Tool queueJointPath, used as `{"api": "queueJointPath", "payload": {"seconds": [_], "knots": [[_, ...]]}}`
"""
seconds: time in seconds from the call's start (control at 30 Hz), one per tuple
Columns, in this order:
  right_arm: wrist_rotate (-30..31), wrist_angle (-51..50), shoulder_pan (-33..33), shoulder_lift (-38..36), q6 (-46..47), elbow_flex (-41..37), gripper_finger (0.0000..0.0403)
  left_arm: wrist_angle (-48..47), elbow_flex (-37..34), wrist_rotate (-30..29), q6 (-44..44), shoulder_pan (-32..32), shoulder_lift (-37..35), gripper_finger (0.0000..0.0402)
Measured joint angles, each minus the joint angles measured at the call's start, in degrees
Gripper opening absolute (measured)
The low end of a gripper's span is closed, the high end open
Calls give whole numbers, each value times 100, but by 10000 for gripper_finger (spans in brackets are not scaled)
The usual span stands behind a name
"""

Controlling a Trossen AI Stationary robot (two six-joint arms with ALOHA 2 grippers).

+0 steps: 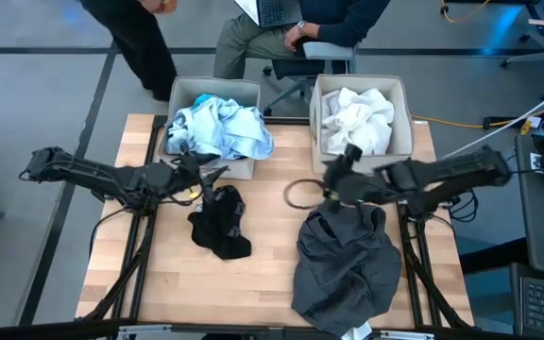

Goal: Sort clothes
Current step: Put the gray polo shirt into the left laundry organizer

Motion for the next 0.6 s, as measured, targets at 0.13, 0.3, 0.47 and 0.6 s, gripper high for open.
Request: {"api": "queueJointPath", "payload": {"seconds": [0.13, 0.3, 0.47, 0.6], "knots": [[-211, 1896, 280, -922, -78, -1617, 246, -1065, 606, -29, -783, 408, 100, 180], [-414, 4302, 383, -1275, -543, -3282, 246, -3566, 1987, 147, -1697, 1126, 374, 180], [-573, 6151, 380, -1144, -838, -4300, 246, -5388, 3255, 1502, -2489, 1677, 849, 180], [-905, 7046, 380, -1048, -1104, -4687, 246, -7131, 4142, 2807, -3021, 1928, 1360, 180]]}}
